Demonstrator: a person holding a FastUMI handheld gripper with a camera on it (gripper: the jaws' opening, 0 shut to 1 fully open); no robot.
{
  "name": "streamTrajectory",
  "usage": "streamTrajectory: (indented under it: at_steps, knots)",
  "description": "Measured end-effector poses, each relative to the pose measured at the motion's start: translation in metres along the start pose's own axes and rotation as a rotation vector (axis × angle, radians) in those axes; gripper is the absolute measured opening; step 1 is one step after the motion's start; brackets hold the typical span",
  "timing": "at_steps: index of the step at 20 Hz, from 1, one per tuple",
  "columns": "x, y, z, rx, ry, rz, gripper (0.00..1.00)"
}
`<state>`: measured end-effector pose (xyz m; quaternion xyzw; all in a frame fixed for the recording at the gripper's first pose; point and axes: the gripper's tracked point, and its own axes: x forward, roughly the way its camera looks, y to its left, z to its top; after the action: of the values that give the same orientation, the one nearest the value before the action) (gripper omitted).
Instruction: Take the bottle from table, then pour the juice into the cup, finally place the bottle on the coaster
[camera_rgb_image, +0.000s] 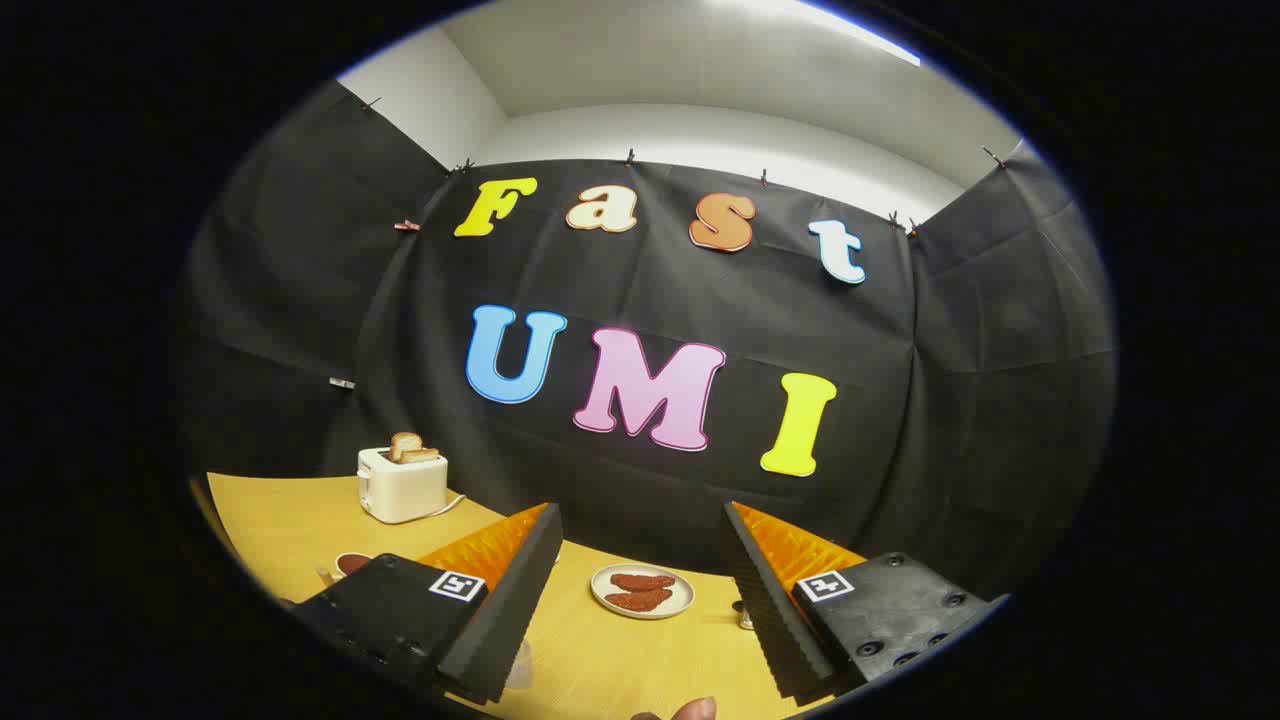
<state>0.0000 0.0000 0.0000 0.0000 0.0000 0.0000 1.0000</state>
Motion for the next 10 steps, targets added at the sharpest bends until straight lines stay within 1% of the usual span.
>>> streamTrajectory:
  at_steps: [10]
  knots:
    - [-0.0007, 0.0034, -0.0035, 0.004, 0.002, -0.003, 0.97]
